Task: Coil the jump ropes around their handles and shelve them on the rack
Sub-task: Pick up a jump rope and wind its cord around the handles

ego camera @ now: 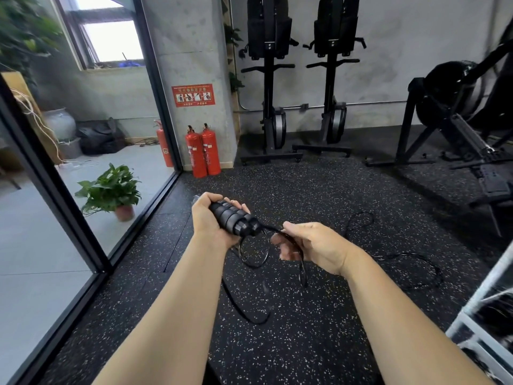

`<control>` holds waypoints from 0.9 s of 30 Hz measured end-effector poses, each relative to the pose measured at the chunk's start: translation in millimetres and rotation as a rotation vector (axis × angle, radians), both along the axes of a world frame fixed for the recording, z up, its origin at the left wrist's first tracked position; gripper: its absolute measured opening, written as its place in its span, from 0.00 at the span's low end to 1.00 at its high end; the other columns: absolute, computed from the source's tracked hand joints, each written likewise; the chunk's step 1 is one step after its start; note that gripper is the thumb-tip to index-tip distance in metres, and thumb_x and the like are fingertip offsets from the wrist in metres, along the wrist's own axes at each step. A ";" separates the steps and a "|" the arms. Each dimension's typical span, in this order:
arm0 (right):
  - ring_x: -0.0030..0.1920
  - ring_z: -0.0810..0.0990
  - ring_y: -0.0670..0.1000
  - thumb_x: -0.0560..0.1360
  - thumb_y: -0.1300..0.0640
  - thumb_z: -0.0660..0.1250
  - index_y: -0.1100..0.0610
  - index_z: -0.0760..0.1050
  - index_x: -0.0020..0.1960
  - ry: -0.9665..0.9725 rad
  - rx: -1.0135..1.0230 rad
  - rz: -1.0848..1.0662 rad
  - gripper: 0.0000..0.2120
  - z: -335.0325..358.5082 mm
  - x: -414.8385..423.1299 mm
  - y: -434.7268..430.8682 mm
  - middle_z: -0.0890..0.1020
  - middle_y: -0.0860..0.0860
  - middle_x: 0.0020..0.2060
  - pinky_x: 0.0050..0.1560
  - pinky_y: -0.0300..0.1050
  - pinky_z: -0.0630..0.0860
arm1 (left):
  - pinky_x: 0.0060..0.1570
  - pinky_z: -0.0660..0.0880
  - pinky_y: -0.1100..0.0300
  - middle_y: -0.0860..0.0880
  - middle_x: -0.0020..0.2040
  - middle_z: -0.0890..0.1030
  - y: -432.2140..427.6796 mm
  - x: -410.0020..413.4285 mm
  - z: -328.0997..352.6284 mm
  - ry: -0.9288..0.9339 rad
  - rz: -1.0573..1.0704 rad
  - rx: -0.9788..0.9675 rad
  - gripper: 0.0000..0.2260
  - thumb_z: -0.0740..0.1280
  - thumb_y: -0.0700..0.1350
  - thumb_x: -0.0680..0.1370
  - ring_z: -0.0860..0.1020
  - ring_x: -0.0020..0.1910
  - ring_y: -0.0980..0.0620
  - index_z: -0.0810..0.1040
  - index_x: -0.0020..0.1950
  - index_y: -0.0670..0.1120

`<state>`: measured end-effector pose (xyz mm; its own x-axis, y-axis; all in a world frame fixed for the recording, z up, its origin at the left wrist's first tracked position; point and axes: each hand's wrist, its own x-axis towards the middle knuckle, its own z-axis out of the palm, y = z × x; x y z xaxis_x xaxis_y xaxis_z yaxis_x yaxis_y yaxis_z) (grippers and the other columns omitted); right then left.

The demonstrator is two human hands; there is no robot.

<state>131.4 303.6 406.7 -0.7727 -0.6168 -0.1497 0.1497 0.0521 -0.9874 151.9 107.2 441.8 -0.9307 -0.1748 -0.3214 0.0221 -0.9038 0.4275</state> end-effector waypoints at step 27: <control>0.20 0.58 0.45 0.80 0.62 0.60 0.61 0.74 0.39 -0.259 -0.186 -0.982 0.12 -11.2 -34.0 -10.5 0.65 0.50 0.26 0.19 0.37 0.56 | 0.29 0.69 0.61 0.47 0.34 0.74 -40.3 8.0 -4.4 -0.345 0.327 -0.701 0.06 0.67 0.41 0.67 0.70 0.29 0.50 0.72 0.41 0.44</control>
